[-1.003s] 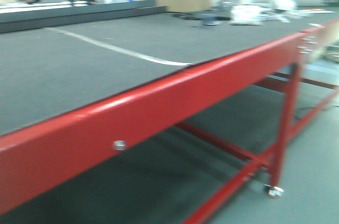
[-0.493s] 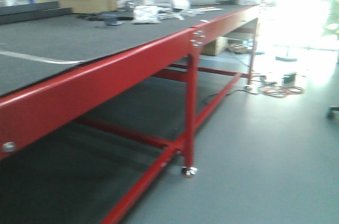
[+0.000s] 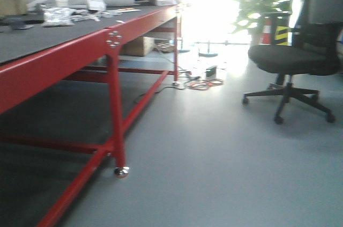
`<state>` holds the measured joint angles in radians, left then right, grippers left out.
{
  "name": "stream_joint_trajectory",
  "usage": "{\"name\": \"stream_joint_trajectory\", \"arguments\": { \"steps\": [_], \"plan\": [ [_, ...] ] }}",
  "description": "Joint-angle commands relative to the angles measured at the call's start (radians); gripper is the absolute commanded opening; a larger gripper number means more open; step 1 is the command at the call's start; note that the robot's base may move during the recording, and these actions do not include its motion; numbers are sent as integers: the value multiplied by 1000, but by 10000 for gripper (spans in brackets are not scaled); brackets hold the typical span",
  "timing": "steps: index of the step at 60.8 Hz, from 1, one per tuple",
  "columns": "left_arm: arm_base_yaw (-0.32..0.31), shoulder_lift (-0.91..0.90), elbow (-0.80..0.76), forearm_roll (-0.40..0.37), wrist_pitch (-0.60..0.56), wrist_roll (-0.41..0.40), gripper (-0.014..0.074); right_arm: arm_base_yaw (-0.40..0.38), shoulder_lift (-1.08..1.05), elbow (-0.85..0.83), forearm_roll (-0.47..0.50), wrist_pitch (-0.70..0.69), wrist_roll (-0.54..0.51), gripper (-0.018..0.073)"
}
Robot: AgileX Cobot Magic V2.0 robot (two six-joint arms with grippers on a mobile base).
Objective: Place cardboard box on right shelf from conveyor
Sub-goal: 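Drive the base past the red table toward the blue-bin shelf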
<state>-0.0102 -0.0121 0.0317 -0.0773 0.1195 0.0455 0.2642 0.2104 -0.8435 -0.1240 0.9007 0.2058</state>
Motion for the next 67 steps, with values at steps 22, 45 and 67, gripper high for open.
{"name": "stream_joint_trajectory", "arguments": {
  "steps": [22, 45, 67],
  "plan": [
    [1, -15, 8, -6, -86, 0, -116, -5, 16, -23, -11, -97, -8, 215],
    [1, -15, 8, -6, -86, 0, -116, -5, 16, -23, -11, -97, -8, 215],
    [1, -16, 8, -6, -86, 0, -116, -5, 24, -23, -10, -97, -8, 215]
  ]
}}
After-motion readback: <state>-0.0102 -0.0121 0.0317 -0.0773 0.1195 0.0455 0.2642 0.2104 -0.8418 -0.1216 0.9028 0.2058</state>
